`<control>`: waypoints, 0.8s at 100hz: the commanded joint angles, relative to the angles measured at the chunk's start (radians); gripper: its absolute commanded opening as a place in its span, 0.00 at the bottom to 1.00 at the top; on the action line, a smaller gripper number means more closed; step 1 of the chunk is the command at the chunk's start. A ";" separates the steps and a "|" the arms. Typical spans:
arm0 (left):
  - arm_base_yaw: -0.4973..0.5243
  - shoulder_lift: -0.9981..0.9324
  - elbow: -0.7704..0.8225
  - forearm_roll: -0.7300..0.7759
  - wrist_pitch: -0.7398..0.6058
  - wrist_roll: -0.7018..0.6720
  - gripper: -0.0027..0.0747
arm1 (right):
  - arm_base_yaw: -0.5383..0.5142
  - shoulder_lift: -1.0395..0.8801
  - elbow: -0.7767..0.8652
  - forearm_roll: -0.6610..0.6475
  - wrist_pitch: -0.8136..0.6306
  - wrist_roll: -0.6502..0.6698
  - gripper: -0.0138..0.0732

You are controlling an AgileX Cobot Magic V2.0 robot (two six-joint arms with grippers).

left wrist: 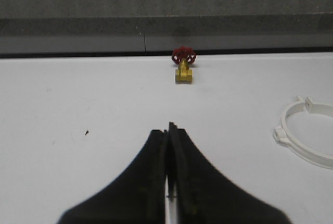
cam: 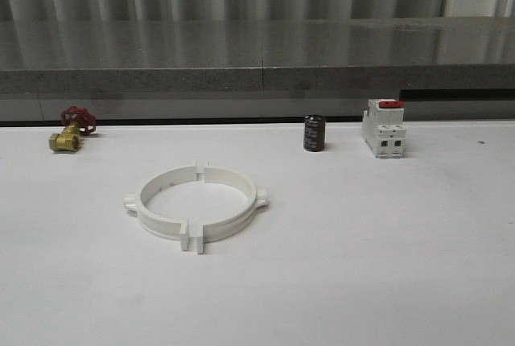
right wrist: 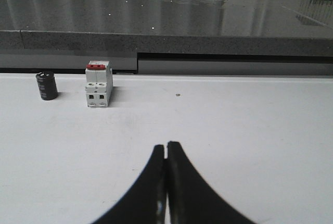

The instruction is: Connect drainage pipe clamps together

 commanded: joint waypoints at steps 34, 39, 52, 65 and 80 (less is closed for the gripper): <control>-0.034 -0.197 0.302 0.019 -0.366 -0.002 0.01 | -0.006 -0.019 -0.015 0.002 -0.078 -0.005 0.08; -0.034 -0.221 0.341 0.005 -0.393 -0.002 0.01 | -0.006 -0.019 -0.015 0.002 -0.078 -0.005 0.08; -0.034 -0.217 0.334 -0.008 -0.331 -0.002 0.01 | -0.006 -0.018 -0.015 0.002 -0.078 -0.005 0.08; -0.034 -0.217 0.334 -0.008 -0.372 -0.002 0.01 | -0.006 -0.018 -0.015 0.002 -0.077 -0.005 0.08; -0.034 -0.217 0.334 -0.008 -0.370 -0.002 0.01 | -0.006 -0.018 -0.015 0.002 -0.077 -0.005 0.08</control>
